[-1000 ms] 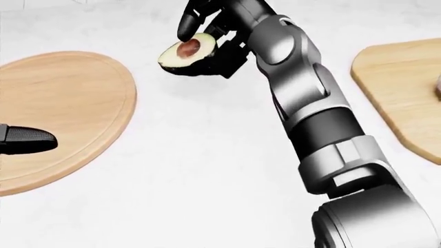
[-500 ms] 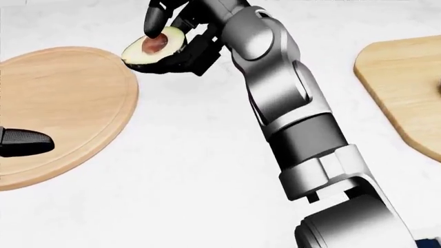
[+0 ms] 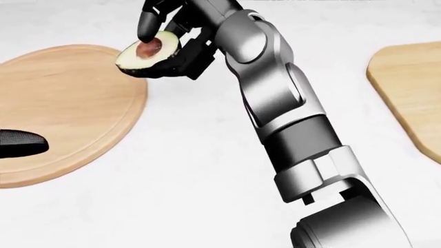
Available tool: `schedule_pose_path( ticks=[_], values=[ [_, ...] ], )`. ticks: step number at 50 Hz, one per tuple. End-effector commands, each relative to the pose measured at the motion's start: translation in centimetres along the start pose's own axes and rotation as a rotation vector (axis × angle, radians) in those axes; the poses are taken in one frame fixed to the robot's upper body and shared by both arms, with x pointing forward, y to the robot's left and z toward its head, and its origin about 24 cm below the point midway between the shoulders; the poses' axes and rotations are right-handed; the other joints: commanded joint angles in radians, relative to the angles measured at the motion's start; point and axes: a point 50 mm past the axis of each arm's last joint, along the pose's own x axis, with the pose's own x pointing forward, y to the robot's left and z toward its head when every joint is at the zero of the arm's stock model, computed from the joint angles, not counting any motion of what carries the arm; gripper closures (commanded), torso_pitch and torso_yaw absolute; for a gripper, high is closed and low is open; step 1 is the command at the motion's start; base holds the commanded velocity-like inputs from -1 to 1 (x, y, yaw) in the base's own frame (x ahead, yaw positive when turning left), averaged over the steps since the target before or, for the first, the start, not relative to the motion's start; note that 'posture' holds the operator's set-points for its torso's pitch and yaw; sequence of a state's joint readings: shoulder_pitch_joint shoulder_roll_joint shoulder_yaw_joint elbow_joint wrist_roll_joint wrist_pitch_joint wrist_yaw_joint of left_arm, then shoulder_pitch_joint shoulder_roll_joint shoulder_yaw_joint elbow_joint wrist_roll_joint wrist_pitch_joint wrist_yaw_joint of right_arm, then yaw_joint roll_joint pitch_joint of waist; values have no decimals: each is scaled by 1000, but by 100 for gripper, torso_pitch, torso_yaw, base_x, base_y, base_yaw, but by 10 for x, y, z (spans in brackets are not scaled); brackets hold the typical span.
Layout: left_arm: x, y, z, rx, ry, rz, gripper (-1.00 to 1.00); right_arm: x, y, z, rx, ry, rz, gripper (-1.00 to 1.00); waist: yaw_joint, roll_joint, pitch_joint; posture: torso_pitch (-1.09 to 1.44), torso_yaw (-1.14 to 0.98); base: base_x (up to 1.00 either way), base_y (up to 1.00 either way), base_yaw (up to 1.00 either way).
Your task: Place the avocado and the garlic on separate cutting boards.
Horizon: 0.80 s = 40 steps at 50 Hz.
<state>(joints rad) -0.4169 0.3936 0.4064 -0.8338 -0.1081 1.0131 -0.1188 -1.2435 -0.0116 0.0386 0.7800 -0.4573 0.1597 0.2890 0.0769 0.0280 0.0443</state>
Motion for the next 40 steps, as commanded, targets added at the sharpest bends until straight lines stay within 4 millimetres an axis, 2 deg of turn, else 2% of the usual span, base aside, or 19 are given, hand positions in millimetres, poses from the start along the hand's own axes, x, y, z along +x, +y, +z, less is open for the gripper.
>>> schedule_pose_path(
  ticks=[1, 18, 40],
  values=[
    [-1, 3, 12, 17, -70, 16, -100, -1, -16, 29, -23, -108, -57, 53, 4, 6, -29, 0, 17, 0, 0, 0],
    [-2, 3, 9, 18, -65, 18, -100, 0, -15, 28, -21, -102, -51, 53, 100, 2, -36, 0, 25, 0, 0, 0],
    [-4, 3, 8, 22, -65, 23, -100, 0, -13, 26, -21, -87, -43, 54, 268, 21, -50, 0, 36, 0, 0, 0]
  ],
)
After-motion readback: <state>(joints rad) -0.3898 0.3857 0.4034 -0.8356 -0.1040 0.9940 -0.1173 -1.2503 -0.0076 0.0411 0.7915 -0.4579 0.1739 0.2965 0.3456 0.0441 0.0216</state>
